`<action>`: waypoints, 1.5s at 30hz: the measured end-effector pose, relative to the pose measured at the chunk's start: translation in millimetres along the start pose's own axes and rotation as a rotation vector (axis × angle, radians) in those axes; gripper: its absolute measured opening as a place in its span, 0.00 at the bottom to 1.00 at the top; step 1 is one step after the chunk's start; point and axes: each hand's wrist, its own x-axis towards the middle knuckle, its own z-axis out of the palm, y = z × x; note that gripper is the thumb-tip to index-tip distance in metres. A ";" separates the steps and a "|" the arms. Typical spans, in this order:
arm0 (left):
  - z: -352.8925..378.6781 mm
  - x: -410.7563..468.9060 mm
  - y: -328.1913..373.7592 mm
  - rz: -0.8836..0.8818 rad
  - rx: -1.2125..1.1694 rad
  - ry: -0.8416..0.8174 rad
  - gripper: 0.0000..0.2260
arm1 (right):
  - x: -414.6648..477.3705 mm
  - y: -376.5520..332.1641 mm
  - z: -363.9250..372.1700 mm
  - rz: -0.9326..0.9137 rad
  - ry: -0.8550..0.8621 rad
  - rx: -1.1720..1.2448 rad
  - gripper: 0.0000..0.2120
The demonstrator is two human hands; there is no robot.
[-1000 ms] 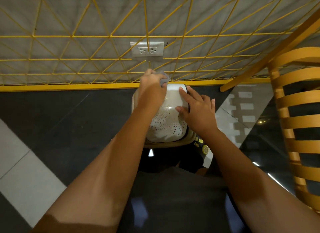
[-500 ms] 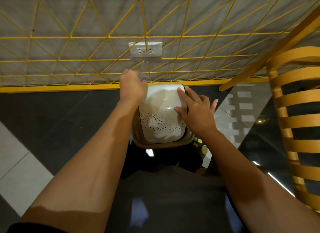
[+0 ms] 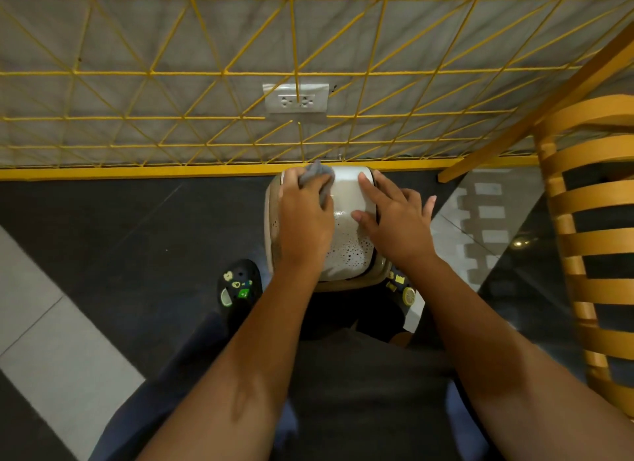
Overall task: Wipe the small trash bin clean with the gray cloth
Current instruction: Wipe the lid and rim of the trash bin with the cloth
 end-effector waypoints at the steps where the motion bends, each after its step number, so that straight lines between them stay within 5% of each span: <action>1: -1.4 -1.3 -3.9 -0.015 0.001 0.027 0.10 | -0.2 0.2 -0.1 -0.001 0.001 -0.001 0.28; 8: -21.0 -6.2 -37.3 -0.223 -0.100 0.176 0.09 | 0.1 0.6 -0.3 -0.004 -0.004 0.011 0.28; 16: -7.9 -28.1 -18.4 -0.039 -0.034 0.033 0.10 | 0.4 0.5 -1.2 -0.004 -0.014 0.001 0.28; 23: -16.9 -23.1 -38.4 -0.069 -0.047 0.201 0.06 | 0.8 1.2 -0.6 -0.005 -0.011 0.007 0.28; 34: -16.6 -48.1 -14.9 0.018 -0.087 -0.044 0.09 | 1.4 1.9 -1.3 -0.007 -0.006 -0.024 0.27; 39: -36.0 -46.8 -6.2 -0.212 -0.286 0.004 0.10 | 6.8 -0.2 -4.9 0.032 -0.094 0.152 0.27; 45: -58.1 -36.0 7.3 -0.504 -0.695 -0.084 0.11 | -9.3 -16.1 -22.5 -0.024 0.135 0.540 0.22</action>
